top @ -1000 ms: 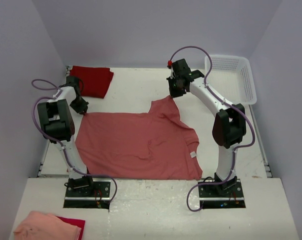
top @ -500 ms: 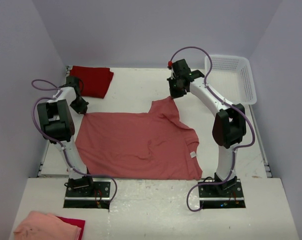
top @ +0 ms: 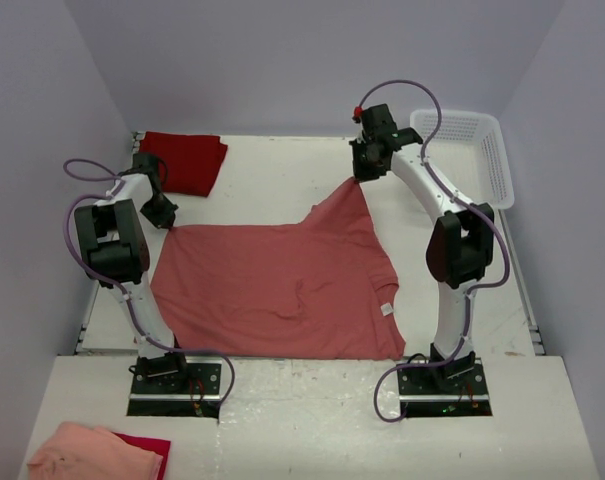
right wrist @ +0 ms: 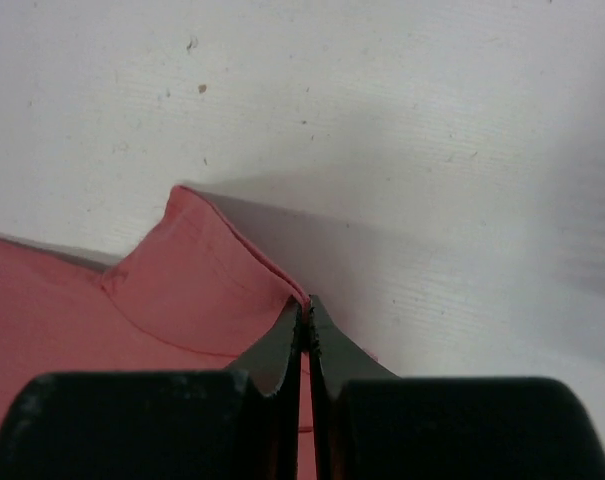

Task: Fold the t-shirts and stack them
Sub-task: Grap the side of the flattened tshirt furthest away from the robot with both arms

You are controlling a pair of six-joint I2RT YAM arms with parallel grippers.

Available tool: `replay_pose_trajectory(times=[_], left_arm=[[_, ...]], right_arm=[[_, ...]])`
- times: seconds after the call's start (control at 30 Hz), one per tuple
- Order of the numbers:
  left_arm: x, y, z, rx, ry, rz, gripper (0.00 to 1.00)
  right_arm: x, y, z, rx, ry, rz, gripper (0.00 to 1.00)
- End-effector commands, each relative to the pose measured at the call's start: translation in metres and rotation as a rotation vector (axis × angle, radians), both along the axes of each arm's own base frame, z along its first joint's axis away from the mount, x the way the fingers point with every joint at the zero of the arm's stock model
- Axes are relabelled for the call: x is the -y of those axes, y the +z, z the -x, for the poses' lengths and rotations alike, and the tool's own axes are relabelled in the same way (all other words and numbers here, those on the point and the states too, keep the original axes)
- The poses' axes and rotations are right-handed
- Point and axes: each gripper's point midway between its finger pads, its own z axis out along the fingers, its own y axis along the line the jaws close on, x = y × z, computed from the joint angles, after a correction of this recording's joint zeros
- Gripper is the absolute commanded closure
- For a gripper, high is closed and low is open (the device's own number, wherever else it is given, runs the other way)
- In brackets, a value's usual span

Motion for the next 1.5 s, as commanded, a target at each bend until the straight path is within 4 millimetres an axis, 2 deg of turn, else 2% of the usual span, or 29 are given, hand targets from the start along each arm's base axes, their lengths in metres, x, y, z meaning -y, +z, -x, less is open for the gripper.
replay_pose_trajectory(times=[0.0, 0.27, 0.33, 0.37, 0.4, 0.43, 0.47, 0.7, 0.9, 0.97, 1.07, 1.1, 1.13, 1.17, 1.2, 1.27, 1.37, 1.4, 1.43, 1.47], left_arm=[[-0.008, 0.025, -0.008, 0.04, -0.008, -0.038, 1.0], [-0.01, 0.035, -0.022, 0.075, -0.036, -0.041, 1.0], [-0.011, 0.037, -0.025, 0.082, -0.04, -0.044, 1.0], [-0.011, 0.037, -0.027, 0.08, -0.042, -0.043, 1.0], [-0.012, 0.043, -0.032, 0.095, -0.046, -0.046, 1.0], [-0.012, 0.043, -0.034, 0.097, -0.046, -0.047, 1.0], [-0.013, 0.047, -0.038, 0.108, -0.047, -0.05, 1.0], [-0.011, 0.052, -0.056, 0.147, -0.061, -0.028, 1.0], [-0.007, 0.056, -0.07, 0.172, -0.102, -0.008, 1.0], [-0.003, 0.059, -0.072, 0.179, -0.12, -0.012, 1.0], [0.003, 0.063, -0.069, 0.177, -0.139, -0.023, 1.0], [0.005, 0.064, -0.068, 0.175, -0.143, -0.027, 1.0], [0.005, 0.067, -0.063, 0.167, -0.143, -0.037, 1.0], [0.008, 0.069, -0.061, 0.167, -0.151, -0.039, 1.0], [0.009, 0.068, -0.058, 0.16, -0.153, -0.047, 1.0], [0.011, 0.071, -0.049, 0.157, -0.155, -0.049, 1.0], [0.013, 0.074, -0.038, 0.153, -0.155, -0.049, 1.0], [0.013, 0.076, -0.036, 0.157, -0.155, -0.053, 1.0], [0.013, 0.08, -0.03, 0.16, -0.149, -0.057, 1.0], [0.013, 0.082, -0.028, 0.164, -0.147, -0.059, 1.0]], right_arm=[[0.006, 0.019, -0.015, 0.049, -0.017, -0.011, 1.0], [0.013, 0.041, -0.042, 0.114, -0.019, -0.01, 1.0], [0.016, 0.037, -0.049, 0.114, -0.021, -0.005, 1.0], [0.019, 0.045, -0.054, 0.132, -0.027, -0.009, 1.0], [0.015, 0.045, -0.055, 0.128, -0.01, -0.024, 1.0], [0.016, 0.04, -0.059, 0.119, -0.007, -0.016, 1.0], [0.017, 0.046, -0.063, 0.137, -0.008, -0.02, 1.0], [0.019, 0.045, -0.078, 0.157, 0.022, -0.033, 1.0], [0.025, 0.057, -0.082, 0.187, 0.021, -0.036, 1.0], [0.025, 0.063, -0.077, 0.192, 0.021, -0.04, 1.0], [0.028, 0.059, -0.068, 0.167, 0.002, -0.043, 1.0], [0.028, 0.072, -0.063, 0.182, -0.008, -0.06, 1.0], [0.028, 0.061, -0.056, 0.156, -0.012, -0.064, 1.0], [0.027, 0.06, -0.052, 0.152, -0.013, -0.074, 1.0], [0.03, 0.061, -0.04, 0.144, -0.029, -0.082, 1.0], [0.031, 0.066, -0.033, 0.158, -0.037, -0.097, 1.0], [0.033, 0.072, -0.012, 0.155, -0.048, -0.111, 1.0], [0.035, 0.065, -0.005, 0.141, -0.057, -0.11, 1.0], [0.037, 0.078, 0.001, 0.164, -0.065, -0.116, 1.0], [0.039, 0.08, 0.005, 0.166, -0.071, -0.116, 1.0]])
